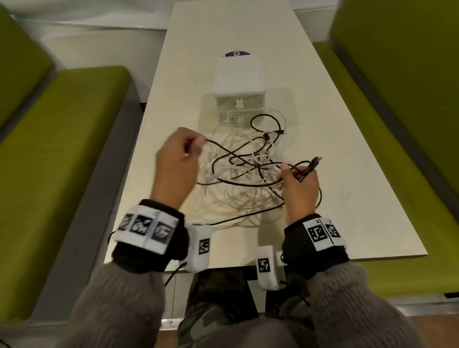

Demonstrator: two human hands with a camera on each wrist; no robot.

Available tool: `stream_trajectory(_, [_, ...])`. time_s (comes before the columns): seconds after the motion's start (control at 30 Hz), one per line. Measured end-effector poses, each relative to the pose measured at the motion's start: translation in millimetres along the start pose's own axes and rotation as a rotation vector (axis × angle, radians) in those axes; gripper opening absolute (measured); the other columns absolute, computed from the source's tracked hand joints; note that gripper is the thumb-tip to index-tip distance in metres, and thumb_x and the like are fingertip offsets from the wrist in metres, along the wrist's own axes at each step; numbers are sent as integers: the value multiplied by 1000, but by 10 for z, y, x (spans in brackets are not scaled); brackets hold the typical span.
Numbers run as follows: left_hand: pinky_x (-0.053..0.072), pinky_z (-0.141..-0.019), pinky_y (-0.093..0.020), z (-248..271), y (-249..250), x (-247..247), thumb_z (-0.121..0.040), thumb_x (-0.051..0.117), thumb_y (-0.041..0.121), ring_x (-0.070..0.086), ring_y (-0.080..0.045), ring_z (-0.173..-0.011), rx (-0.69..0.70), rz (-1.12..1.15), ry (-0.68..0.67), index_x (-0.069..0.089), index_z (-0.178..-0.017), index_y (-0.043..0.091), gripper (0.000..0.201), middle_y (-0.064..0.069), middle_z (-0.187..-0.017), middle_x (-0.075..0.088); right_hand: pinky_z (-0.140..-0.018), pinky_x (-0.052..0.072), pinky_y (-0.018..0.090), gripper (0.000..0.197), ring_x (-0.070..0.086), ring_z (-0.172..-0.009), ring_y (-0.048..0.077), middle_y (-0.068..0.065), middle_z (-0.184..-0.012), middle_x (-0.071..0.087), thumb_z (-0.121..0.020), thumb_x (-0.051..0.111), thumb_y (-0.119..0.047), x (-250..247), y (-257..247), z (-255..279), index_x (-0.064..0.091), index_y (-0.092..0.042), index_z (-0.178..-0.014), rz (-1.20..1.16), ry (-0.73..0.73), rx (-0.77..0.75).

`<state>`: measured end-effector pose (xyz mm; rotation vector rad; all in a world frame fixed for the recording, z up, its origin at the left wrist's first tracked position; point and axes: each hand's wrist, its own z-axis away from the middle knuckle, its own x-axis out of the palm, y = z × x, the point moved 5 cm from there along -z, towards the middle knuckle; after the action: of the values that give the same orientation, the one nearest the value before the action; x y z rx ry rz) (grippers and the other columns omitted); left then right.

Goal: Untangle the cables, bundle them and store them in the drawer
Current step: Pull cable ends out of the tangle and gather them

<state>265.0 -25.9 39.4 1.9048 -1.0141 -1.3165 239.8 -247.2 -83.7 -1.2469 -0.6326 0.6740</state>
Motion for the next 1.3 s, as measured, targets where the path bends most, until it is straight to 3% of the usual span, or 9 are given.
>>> stream_trajectory(0.17, [49,-77,-32,11,-432,-563,-96,40,15,56,-12,-79,-307,388,349,51,-87,24,17,2,-83,59,-76,45,39,26,56,-66,17,-3,-64,59,-89,65,-17,-23,-21,-51,41,-22,-80,-98,27,48])
stream_trajectory(0.27, [40,-86,-22,47,-488,-467,-88,47,4,55,-20,-98,-248,-37,215,56,-106,13,22,-9,-109,59,-75,44,39,25,56,-69,19,1,-71,62,-89,65,-22,51,-27,-3,41,-24,-81,-63,-6,48])
stream_trajectory(0.37, [26,-89,-7,198,-58,-239,-77,43,-5,49,-25,-107,127,-301,200,58,-111,6,39,-12,-115,57,-81,47,40,25,59,-78,22,6,-81,63,-88,66,-25,80,-3,48,42,-25,-80,-6,-14,26])
stream_trajectory(0.47, [37,-93,-26,323,312,191,-79,40,12,48,-20,-103,367,-270,-38,64,-99,8,32,-6,-104,61,-83,48,34,21,59,-80,18,-3,-80,57,-89,65,-23,86,-7,89,45,-21,-84,42,-31,-4])
stream_trajectory(0.6, [41,-92,-36,359,212,763,-91,54,36,49,-21,-108,187,-394,-392,57,-115,12,33,-4,-112,59,-81,47,30,22,57,-76,13,-5,-81,55,-90,65,-22,87,-36,129,46,-13,-96,48,-40,-30])
stream_trajectory(0.73, [45,-86,-41,303,110,981,-91,45,53,59,-21,-90,45,-511,-415,62,-101,14,43,-1,-92,66,-80,45,29,19,57,-84,16,-5,-86,57,-90,63,-20,100,-47,142,48,-14,-100,98,-81,-53])
stream_trajectory(0.9, [44,-93,-42,252,62,962,-87,61,29,61,-21,-96,-98,-436,-416,67,-95,19,14,2,-92,68,-78,47,28,20,58,-80,16,-2,-85,58,-89,65,-23,130,-40,162,47,-16,-95,69,-89,-56])
stream_trajectory(1.13, [37,-45,-15,199,177,253,-90,58,14,47,1,-41,-151,60,-100,59,-86,18,5,8,-63,66,-86,49,47,25,61,-79,23,0,-77,62,-88,66,-23,53,-57,-35,42,-26,-80,-16,19,41])
stream_trajectory(1.3, [40,-47,-17,69,-138,-509,-94,45,6,59,-9,-55,-201,369,240,50,-88,19,15,3,-59,68,-76,46,38,25,57,-64,13,-1,-71,60,-90,64,-18,31,-93,-98,41,-24,-81,-85,25,48])
